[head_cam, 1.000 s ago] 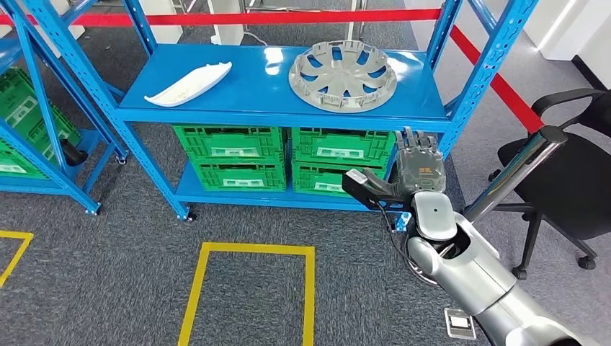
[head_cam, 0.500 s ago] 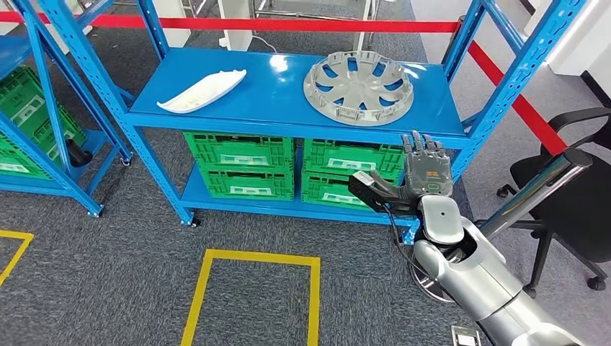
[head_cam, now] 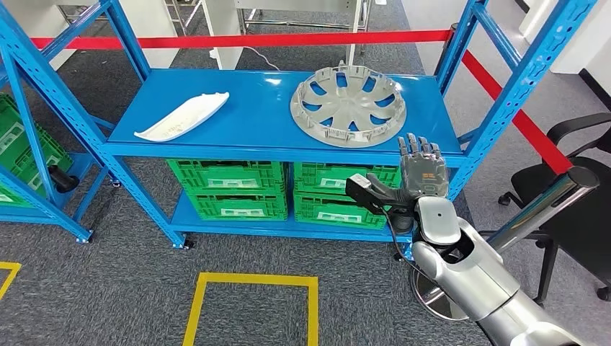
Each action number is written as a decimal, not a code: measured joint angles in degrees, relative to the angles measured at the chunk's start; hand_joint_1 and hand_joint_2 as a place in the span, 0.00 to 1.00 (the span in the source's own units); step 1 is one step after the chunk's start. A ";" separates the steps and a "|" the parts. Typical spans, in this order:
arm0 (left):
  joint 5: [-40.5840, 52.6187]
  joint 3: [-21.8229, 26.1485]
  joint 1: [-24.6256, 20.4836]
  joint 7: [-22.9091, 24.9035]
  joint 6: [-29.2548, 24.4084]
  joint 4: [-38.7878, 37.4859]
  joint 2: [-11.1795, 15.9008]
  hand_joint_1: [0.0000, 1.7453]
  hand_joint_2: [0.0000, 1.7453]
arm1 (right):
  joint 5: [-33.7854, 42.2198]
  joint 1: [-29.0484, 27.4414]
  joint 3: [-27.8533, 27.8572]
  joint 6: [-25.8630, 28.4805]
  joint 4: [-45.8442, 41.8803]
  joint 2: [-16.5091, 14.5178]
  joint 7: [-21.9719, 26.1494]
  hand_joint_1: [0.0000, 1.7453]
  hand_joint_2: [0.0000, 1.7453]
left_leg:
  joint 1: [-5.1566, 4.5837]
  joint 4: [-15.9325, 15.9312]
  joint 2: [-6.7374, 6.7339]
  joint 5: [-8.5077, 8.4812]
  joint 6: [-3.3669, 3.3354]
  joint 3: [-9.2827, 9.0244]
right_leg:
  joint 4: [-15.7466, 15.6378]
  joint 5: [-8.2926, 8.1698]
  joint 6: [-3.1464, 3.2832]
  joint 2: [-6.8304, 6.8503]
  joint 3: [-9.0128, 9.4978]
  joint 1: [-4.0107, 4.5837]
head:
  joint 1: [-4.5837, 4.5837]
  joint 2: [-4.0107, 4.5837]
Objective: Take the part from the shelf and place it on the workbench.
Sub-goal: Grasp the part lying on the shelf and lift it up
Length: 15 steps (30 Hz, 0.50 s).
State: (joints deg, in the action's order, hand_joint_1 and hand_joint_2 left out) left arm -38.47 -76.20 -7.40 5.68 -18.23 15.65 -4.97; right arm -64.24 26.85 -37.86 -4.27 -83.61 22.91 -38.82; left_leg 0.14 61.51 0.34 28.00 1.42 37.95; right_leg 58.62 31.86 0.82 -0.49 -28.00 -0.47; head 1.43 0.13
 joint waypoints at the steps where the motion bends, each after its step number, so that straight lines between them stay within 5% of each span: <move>1: 0.02 0.01 0.07 0.03 -0.02 0.00 0.01 0.00 0.00 | 0.13 -0.03 -0.03 -0.02 0.02 0.00 0.00 0.00 0.00 | -0.18 -1.23 -0.06 -1.68 -0.45 -0.27 | -0.08 0.56 -0.41 -0.07 0.60 -0.02 | 0.01 0.00; 5: 0.09 0.04 -0.31 0.16 -0.38 -0.09 0.04 0.00 0.00 | 0.44 0.12 0.02 0.05 -0.02 0.02 0.01 0.00 0.00 | -0.22 -1.97 -0.04 -0.95 -2.35 -2.43 | 3.31 0.22 -1.94 0.01 0.37 -0.20 | 0.06 0.00; 7: 0.09 0.07 -0.50 0.17 -0.49 -0.14 0.07 0.00 0.00 | 0.45 0.21 0.01 0.08 -0.01 0.03 0.01 0.00 0.00 | -0.04 -2.10 -0.01 -0.18 -2.88 -3.50 | 9.37 1.04 -2.29 0.15 -3.48 -0.21 | 0.43 0.00; 9: 0.09 0.09 -0.37 0.20 -0.49 -0.16 0.05 0.00 0.00 | 0.46 0.03 -0.06 0.09 0.02 0.04 0.00 0.00 0.00 | -0.04 -2.13 0.03 0.86 -3.09 -4.48 | 15.31 3.98 -2.43 0.16 -8.62 -0.21 | 0.69 0.00; 11: 0.09 0.09 -0.18 0.22 -0.48 -0.18 0.05 0.00 0.00 | 0.46 -0.24 -0.11 0.08 0.03 0.04 0.00 0.00 0.00 | -0.14 -2.13 0.11 2.00 -3.11 -5.77 | 16.14 5.49 -2.27 0.16 -11.69 -0.12 | 0.77 0.00; 12: 0.09 0.09 -0.13 0.22 -0.49 -0.19 0.04 0.00 0.00 | 0.46 -0.31 -0.11 0.08 0.03 0.04 0.00 0.00 0.00 | -0.20 -2.13 0.15 2.62 -3.09 -6.57 | 14.08 4.28 -2.03 0.16 -12.03 0.00 | 0.79 0.00; 15: 0.08 0.10 -0.09 0.23 -0.51 -0.20 -0.10 0.00 0.00 | 0.46 -0.50 -0.11 0.07 0.07 0.05 0.00 0.00 0.00 | -0.36 -2.18 0.23 4.57 -2.64 -8.88 | 4.52 -4.66 -0.91 0.06 -10.94 0.81 | 0.78 0.00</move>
State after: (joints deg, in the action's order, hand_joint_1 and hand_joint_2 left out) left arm -38.39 -76.09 -7.50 5.91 -18.74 15.45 -5.08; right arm -63.78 26.35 -37.97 -4.20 -83.55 22.96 -38.82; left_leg -0.22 59.33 0.57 32.57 -1.22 29.08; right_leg 63.14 27.20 -0.09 -0.43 -38.94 0.34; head 2.21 0.13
